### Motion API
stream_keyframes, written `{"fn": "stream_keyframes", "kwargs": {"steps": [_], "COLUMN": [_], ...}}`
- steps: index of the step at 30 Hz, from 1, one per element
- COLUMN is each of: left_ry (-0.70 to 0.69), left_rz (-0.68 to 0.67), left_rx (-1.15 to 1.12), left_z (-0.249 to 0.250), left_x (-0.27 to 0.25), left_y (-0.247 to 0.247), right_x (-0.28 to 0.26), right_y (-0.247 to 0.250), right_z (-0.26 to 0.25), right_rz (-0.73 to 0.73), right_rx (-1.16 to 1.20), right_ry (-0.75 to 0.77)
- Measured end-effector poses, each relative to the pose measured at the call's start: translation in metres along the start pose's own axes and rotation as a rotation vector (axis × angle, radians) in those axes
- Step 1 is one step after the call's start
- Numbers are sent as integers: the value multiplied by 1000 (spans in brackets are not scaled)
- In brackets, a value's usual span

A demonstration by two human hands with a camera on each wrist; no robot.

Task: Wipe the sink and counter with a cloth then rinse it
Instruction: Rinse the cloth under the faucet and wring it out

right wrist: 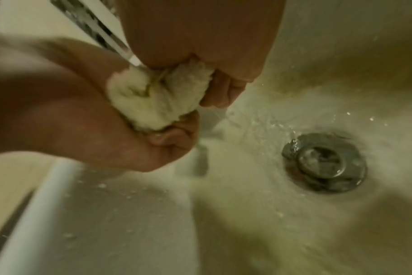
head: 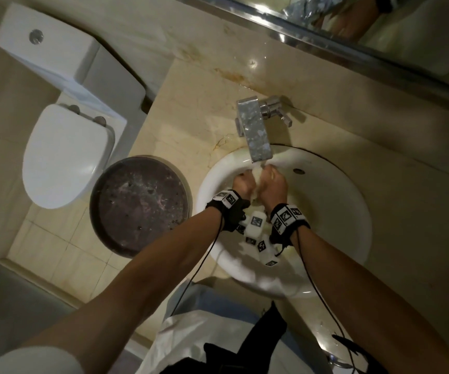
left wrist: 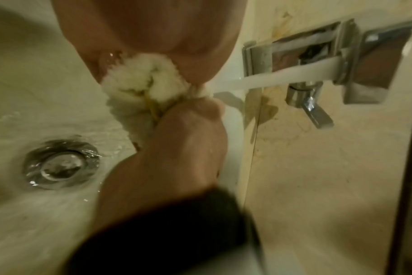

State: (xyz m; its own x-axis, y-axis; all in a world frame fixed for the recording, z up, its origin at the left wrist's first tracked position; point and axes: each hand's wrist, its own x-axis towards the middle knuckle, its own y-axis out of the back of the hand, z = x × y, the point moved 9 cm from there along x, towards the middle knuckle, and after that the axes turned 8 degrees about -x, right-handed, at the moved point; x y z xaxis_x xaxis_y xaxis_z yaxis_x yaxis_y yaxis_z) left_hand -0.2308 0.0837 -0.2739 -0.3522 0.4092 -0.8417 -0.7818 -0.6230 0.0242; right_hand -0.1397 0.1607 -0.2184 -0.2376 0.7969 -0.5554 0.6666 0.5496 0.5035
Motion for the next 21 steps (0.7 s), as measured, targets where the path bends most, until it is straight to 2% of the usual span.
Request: {"fn": "stream_keyframes", "kwargs": {"steps": [3, 5, 8, 10, 12, 15, 17, 19, 21], "left_ry": [17, 39, -15, -73, -161, -234, -249, -251, -179], "left_rz": [-59, -28, 12, 20, -20, 22, 61, 60, 23], "left_rx": [-41, -56, -161, -224, -252, -201, -182, -192, -268], "left_z": [4, 1, 7, 7, 6, -1, -8, -9, -15], "left_x": [4, 2, -9, -16, -24, -33, -36, -36, -33], "left_y": [-12, -12, -3, 5, 8, 10, 12, 15, 16], "right_x": [-5, -4, -4, 3, 5, -3, -4, 1, -1], "right_y": [12, 16, 16, 16, 16, 3, -1, -1, -2], "right_z": [0, -1, 5, 29, 57, 75, 70, 59, 48], "right_rz": [0, -37, -144, -197, -246, -348, -377, -359, -337], "right_rx": [51, 11, -27, -93, -131, 182, 268, 287, 290], "right_ry": [18, 69, 75, -33, -227, -422, -423, -349, -305]}}
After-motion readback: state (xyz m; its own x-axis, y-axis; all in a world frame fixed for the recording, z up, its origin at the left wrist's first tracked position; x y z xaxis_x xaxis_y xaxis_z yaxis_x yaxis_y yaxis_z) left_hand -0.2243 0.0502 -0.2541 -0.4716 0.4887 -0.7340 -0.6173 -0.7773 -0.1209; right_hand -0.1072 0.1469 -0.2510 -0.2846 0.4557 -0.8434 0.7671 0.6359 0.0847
